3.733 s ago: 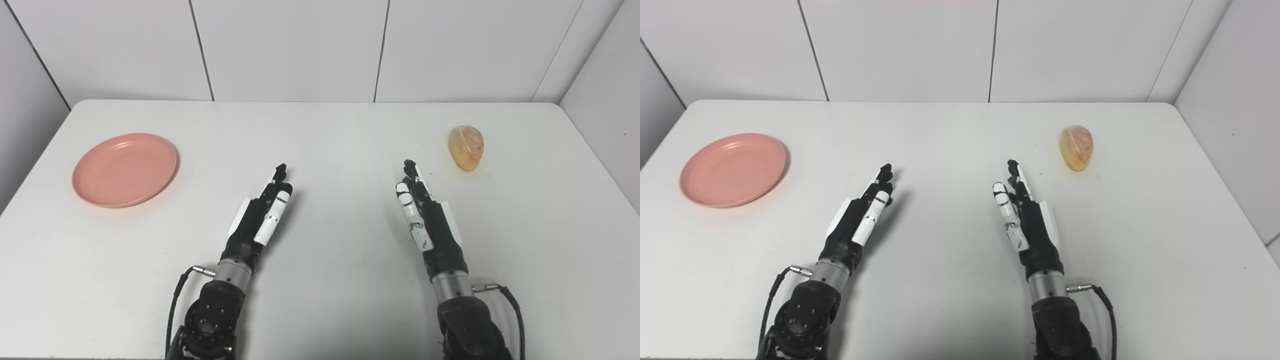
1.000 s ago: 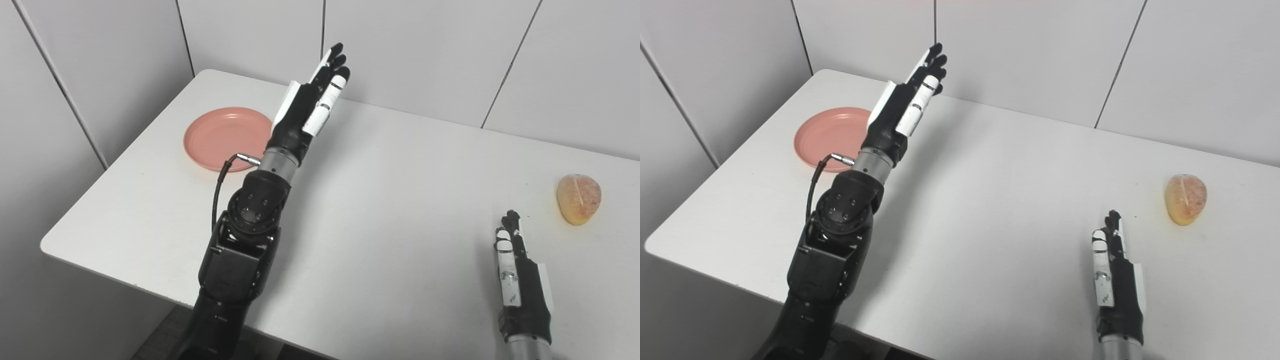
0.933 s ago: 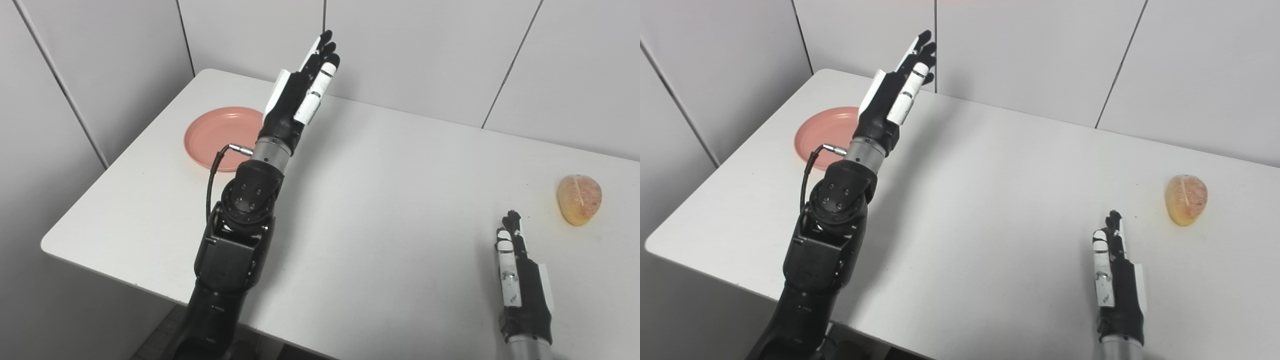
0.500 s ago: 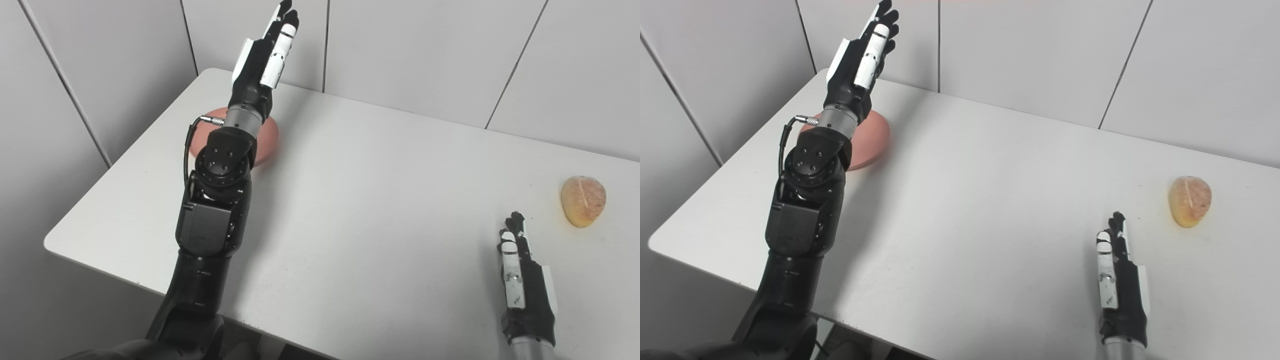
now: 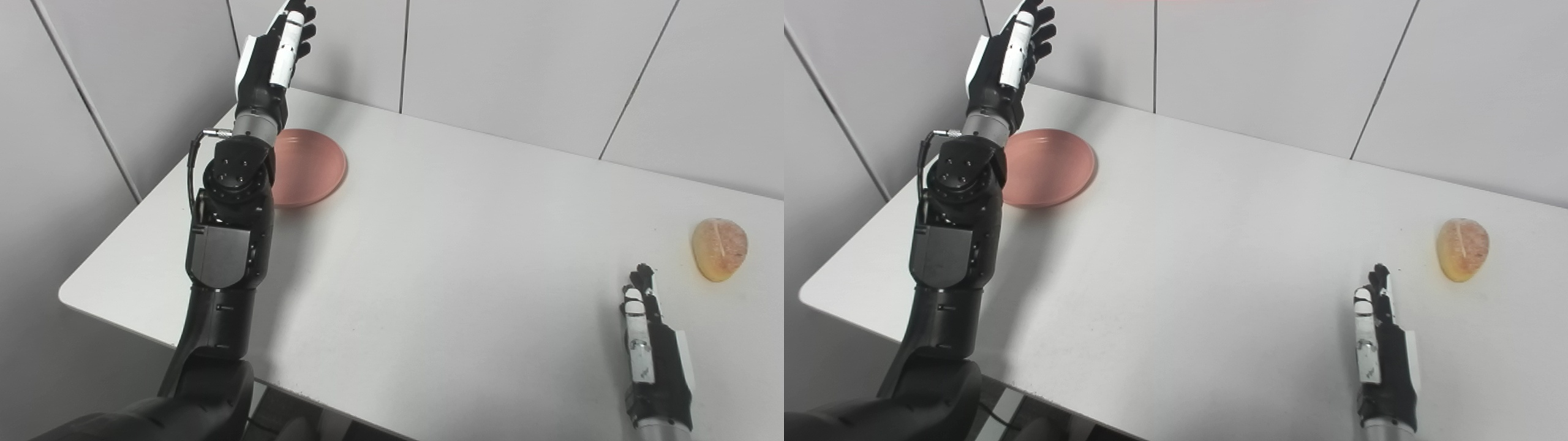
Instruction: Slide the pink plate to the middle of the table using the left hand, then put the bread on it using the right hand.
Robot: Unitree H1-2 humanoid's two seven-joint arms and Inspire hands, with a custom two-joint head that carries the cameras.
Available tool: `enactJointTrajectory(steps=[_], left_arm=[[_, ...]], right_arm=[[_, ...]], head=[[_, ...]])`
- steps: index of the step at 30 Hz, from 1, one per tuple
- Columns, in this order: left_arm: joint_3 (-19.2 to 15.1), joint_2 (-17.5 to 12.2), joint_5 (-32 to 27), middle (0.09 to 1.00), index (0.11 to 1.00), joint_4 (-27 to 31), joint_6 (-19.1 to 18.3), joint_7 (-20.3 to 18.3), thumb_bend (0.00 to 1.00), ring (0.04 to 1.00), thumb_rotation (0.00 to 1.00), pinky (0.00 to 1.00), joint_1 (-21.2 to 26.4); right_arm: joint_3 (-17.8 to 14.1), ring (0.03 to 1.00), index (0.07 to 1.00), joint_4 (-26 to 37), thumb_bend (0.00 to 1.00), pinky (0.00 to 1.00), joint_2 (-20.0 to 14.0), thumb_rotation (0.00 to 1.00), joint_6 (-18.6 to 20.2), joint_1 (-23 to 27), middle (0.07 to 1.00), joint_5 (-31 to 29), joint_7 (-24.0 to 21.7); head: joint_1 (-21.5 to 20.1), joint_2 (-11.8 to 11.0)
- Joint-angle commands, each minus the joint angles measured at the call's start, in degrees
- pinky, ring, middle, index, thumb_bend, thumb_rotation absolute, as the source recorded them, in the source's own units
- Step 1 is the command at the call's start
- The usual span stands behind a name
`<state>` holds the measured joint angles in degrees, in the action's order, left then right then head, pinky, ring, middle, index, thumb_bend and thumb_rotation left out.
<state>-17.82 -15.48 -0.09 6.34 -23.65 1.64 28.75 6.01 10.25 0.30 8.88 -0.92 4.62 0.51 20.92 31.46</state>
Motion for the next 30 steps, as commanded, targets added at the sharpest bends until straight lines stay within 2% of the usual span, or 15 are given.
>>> enactJointTrajectory(steps=[1,7,18,22,30], left_arm=[[-0.9,-1.8,-0.8,0.896,0.881,-0.2,3.0,1.3,0.35,0.905,1.00,0.87,3.0],[-2.9,-3.1,-2.1,0.901,0.890,-3.5,4.8,1.5,0.34,0.912,1.00,0.89,2.5],[-6.8,-4.7,-5.4,0.869,0.843,-7.5,6.8,2.3,0.35,0.866,1.00,0.84,1.4],[-8.0,-6.1,-7.4,0.887,0.864,-9.5,8.1,1.7,0.35,0.886,1.00,0.88,1.1],[-9.7,-9.1,-8.5,0.893,0.869,-12.0,9.3,2.5,0.37,0.900,1.00,0.87,-0.2]], right_arm=[[0.0,1.000,0.999,1.5,0.10,1.00,-0.1,1.00,-3.2,1.3,1.000,0.1,-0.4],[-0.1,1.000,1.000,1.4,0.07,1.00,-0.1,1.00,-2.9,1.4,1.000,0.4,-0.5],[-0.6,1.000,1.000,0.8,0.10,1.00,0.0,1.00,-4.2,1.3,1.000,-0.6,-0.9],[-0.6,1.000,1.000,1.3,0.07,1.00,-0.4,1.00,-3.7,1.2,1.000,0.1,-1.0],[-0.7,1.000,1.000,1.9,0.05,1.00,-0.7,1.00,-2.8,1.3,1.000,0.2,-1.2]], head=[[0.1,0.0],[-0.1,-0.2],[0.5,-0.4],[0.7,-0.5],[1.0,-0.7]])
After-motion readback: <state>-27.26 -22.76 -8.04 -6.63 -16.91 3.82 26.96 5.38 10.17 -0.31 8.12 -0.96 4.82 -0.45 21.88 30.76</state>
